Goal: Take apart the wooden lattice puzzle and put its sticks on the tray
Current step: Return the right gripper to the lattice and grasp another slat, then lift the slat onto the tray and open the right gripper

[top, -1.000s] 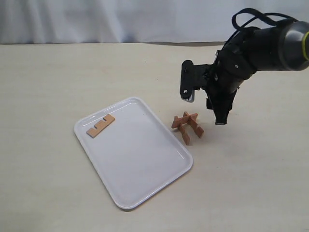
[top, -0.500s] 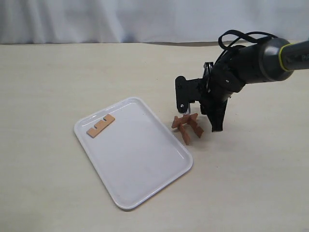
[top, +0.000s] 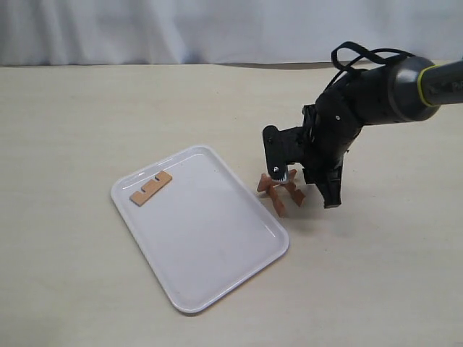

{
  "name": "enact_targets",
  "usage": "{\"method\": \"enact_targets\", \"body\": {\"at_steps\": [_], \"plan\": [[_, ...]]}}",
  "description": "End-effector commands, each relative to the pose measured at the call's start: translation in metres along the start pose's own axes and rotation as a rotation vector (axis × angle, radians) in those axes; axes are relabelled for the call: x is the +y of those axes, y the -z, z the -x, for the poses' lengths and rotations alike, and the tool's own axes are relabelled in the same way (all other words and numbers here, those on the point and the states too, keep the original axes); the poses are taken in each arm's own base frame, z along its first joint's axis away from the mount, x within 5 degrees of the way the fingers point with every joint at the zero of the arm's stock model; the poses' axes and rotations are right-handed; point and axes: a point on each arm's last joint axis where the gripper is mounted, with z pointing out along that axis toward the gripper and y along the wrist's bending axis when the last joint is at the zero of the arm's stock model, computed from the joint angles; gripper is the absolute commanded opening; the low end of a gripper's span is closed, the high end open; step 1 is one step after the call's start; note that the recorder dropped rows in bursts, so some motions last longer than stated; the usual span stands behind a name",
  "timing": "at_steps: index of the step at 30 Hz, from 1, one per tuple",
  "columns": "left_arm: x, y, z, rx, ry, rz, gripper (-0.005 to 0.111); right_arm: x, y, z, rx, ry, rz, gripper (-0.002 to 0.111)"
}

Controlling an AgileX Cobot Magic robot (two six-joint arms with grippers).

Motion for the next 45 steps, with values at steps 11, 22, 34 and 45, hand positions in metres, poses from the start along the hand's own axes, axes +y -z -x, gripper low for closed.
{"method": "enact_targets", "body": {"at_steps": [11, 22, 34, 45], "plan": [[-0.001, 0.0, 0.001, -0.017, -0.003, -0.011, 0.0, -0.003, 0.0, 0.006, -0.075, 0.029, -0.041, 0.036], [-0.001, 0.0, 0.001, -0.017, -0.003, -0.011, 0.0, 0.0, 0.001, 0.012, -0.139, 0.046, -0.011, 0.036], [-0.001, 0.0, 0.001, -0.017, -0.003, -0.011, 0.0, 0.001, 0.0, 0.012, -0.139, 0.046, -0.009, 0.004], [-0.001, 0.0, 0.001, -0.017, -0.003, -0.011, 0.0, -0.004, 0.015, 0.01, -0.145, 0.043, -0.042, 0.005]]}}
